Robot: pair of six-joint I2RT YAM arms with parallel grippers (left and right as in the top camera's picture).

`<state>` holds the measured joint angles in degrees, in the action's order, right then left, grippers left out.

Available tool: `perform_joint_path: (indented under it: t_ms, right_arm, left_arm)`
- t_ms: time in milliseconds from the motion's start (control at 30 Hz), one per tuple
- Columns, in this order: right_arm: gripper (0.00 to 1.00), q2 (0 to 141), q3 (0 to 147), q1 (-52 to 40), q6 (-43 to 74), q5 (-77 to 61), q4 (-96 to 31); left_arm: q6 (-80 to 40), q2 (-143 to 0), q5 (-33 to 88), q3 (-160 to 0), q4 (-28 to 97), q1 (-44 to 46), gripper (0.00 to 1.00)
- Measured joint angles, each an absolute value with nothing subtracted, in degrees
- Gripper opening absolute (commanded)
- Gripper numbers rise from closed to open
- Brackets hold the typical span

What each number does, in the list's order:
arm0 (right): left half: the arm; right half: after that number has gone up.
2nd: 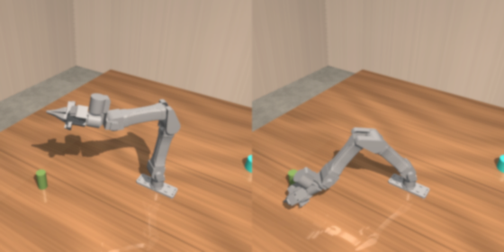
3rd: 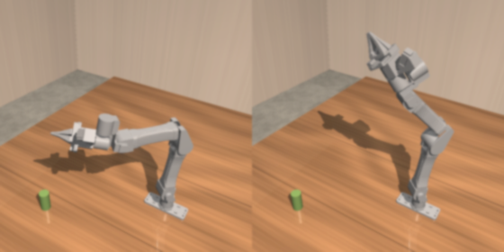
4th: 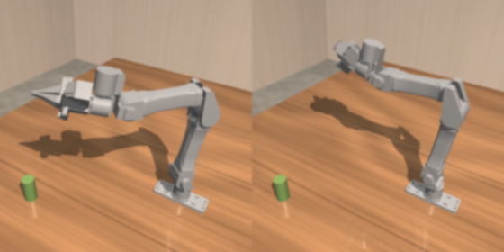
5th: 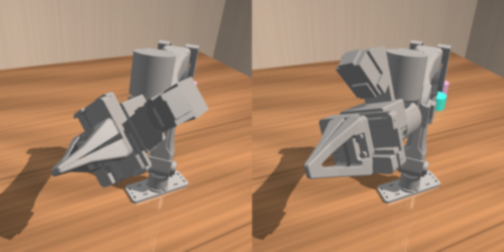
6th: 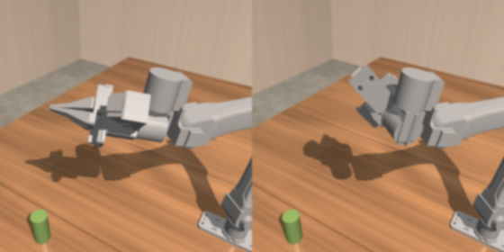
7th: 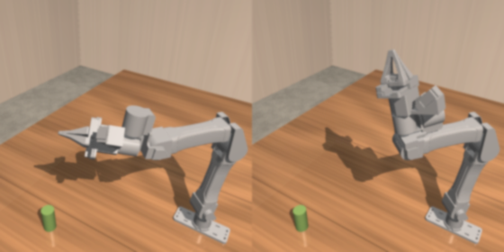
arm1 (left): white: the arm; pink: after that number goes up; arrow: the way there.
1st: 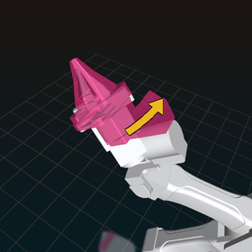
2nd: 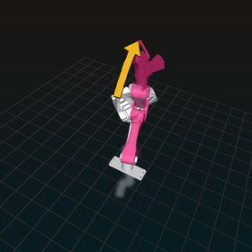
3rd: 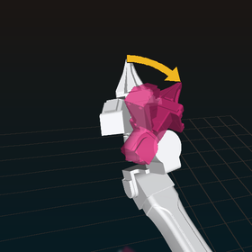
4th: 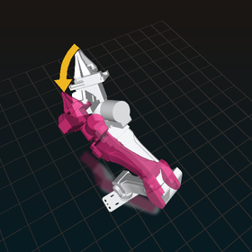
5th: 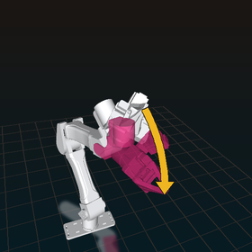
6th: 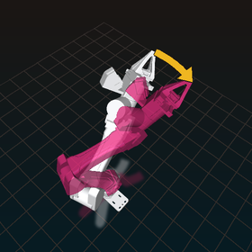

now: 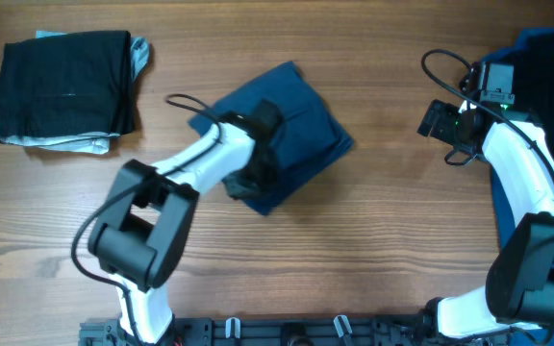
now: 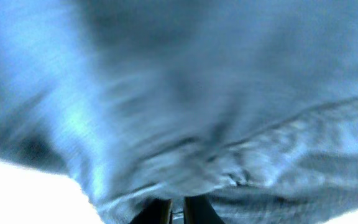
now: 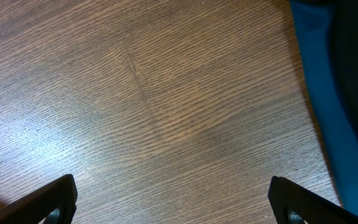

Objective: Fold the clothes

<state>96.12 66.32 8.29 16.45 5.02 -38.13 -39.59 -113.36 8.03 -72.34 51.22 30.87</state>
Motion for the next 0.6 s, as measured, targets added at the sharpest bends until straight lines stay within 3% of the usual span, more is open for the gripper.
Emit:
perform_joint_path:
  t_ms: [100,200,267,333,400,467,600]
  right_arm:
    - [1.00,96.1,66.3,8.3,16.4,5.0,-38.1]
    - [1.00,96.1,66.3,8.3,16.4,5.0,-38.1]
    - [1.00,96.1,66.3,8.3,16.4,5.0,-38.1]
    - [1.00,96.1,66.3,8.3,16.4,5.0,-38.1]
    - [1.00,96.1,66.3,8.3,16.4,5.0,-38.1]
    - [1.00,96.1,66.3,8.3,16.4,5.0,-38.1]
    - [1.00,96.1,66.3,8.3,16.4,5.0,-38.1]
  left_arm:
    - [-37.5,-112.9,-1.8,-72.3,48.5,21.4,0.07]
    - [-36.3,-113.3,-7.7,-72.1,36.9,10.1,0.10]
    - [-33.9,-113.7,-9.7,-72.1,32.0,4.7,0.24]
    - [-32.0,-113.8,-9.3,-73.6,33.6,0.3,0.31]
    - [-30.8,-113.9,-5.9,-78.5,39.1,-0.4,0.49]
    - [-30.1,-113.3,-1.8,-82.6,42.2,0.3,0.75]
    - [-31.1,-107.2,2.6,-84.5,44.8,4.2,0.86]
